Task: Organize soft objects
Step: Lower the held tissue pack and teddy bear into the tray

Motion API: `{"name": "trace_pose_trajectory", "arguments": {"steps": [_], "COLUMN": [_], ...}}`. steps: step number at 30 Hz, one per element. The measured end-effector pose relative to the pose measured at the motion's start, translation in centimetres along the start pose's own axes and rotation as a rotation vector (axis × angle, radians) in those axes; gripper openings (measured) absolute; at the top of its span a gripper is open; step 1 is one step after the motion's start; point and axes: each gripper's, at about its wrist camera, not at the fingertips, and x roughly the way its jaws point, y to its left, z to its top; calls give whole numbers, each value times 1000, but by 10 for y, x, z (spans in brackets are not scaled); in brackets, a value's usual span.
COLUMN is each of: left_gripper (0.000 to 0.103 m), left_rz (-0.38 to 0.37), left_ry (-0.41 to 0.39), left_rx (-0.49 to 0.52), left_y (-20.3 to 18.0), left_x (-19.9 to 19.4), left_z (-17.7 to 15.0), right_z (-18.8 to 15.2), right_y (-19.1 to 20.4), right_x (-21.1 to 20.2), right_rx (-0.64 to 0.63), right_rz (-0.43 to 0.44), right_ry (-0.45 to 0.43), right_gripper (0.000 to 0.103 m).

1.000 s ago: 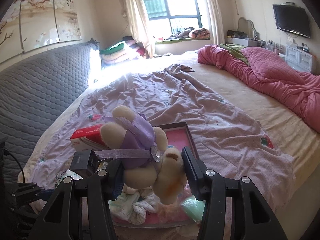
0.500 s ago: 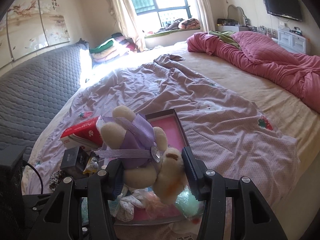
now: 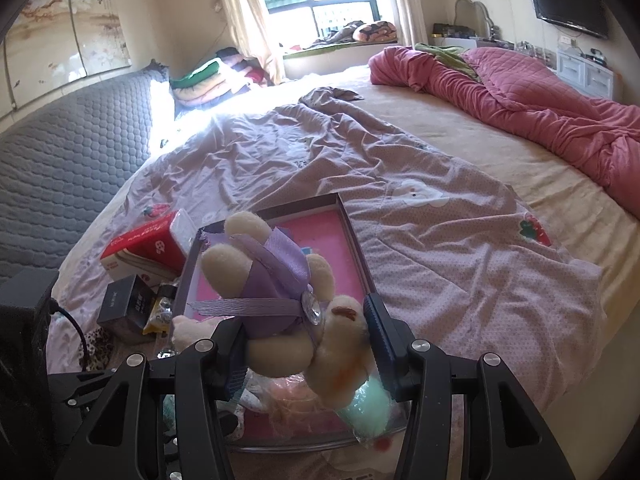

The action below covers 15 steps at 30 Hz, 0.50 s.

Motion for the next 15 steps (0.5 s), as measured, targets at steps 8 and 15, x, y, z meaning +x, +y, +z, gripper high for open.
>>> {"name": "trace_pose_trajectory", "arguments": {"steps": [8, 15], "left_gripper": [49, 49], "left_rz": [-13, -20], "left_ry": [8, 6], "left_rx": [-23, -41], "left_y": [7, 12], "left_x": [11, 16], "left_z": [6, 10], "right_z": [-2, -3], "right_y": [3, -1], "right_x": [17, 32], "right_rx": [-8, 15], "right_rz": [5, 3], "right_ry": [25, 44], "right_gripper": [54, 54]}}
